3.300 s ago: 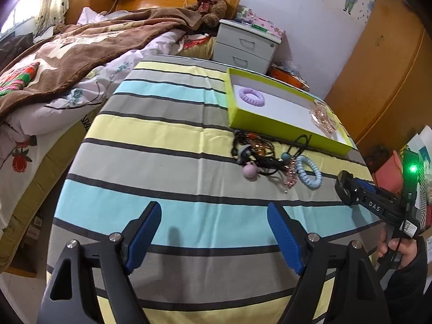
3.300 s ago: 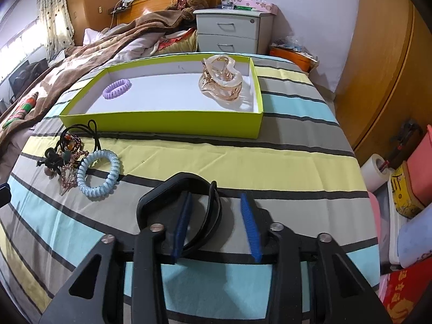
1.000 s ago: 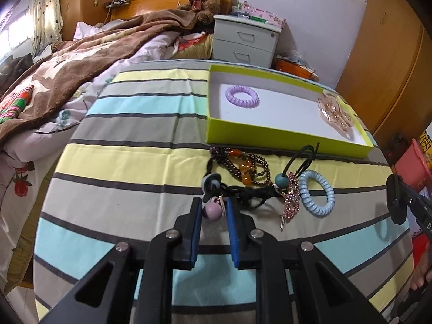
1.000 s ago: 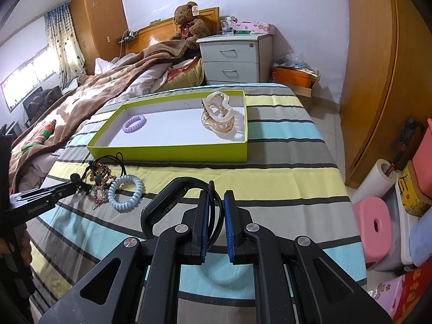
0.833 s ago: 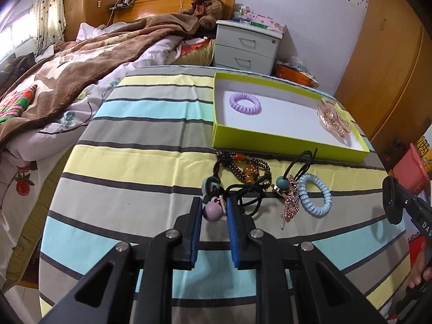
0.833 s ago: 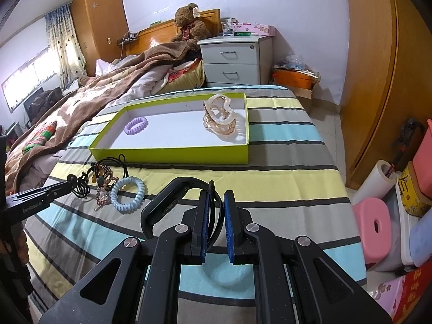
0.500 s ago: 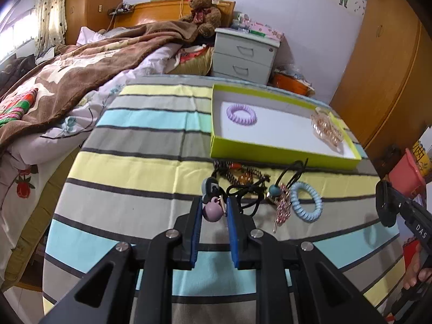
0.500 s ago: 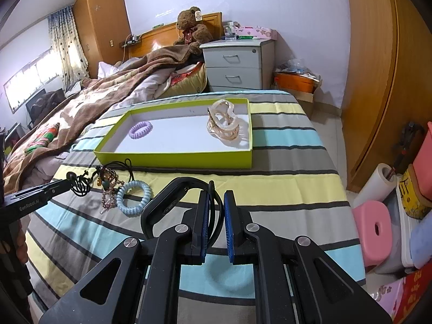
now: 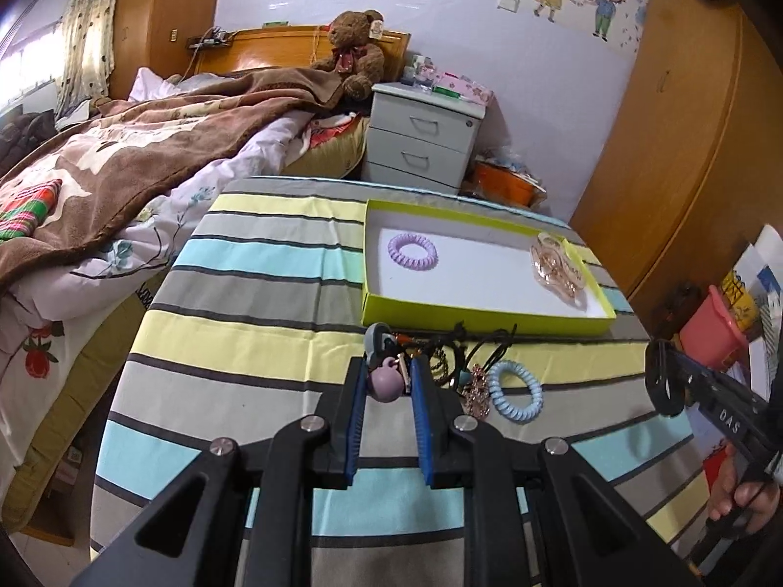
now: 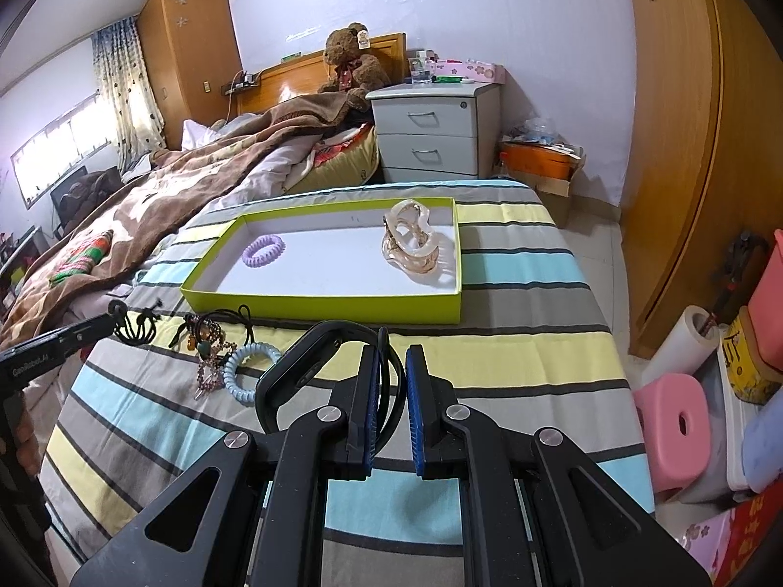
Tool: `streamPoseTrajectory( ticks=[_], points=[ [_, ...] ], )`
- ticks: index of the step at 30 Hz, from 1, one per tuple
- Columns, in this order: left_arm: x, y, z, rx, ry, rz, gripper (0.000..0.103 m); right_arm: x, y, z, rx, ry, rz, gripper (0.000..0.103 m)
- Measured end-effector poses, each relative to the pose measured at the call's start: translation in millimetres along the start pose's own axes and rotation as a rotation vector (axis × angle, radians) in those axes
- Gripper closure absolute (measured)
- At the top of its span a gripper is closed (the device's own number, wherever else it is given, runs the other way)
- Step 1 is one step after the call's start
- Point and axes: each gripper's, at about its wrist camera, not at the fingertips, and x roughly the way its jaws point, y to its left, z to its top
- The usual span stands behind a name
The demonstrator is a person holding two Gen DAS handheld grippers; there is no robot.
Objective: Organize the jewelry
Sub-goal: 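Carry the pink-bead elastic with the left tool while the right tool carries the black band to the box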
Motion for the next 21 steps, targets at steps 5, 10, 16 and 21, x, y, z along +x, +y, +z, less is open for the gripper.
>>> streamPoseTrajectory(
  ticks=[5,10,16,21],
  points=[
    [23.6,5.7,-11.5,-0.016,0.117,-0.023,0.084,0.7,2.9,-1.1,-0.004,0.008,0.007,0.092],
    [35.5,17.2,-22.8,-0.061,0.171,-0.046,0.084,-0.3,3.2,-2.2,-0.006,0.008,0.005,0.092],
    [26.0,23.8,-28.0,-0.052,0.152,0.002,0.084,4.1,2.5,-2.9,0.000,0.011,0.003,0.092],
    [15.3,22.2,-19.0,-0.046,0.111,-0.013,0.084,1.3,4.7,-1.5,-0.006,0.002,0.007,0.092]
  ],
)
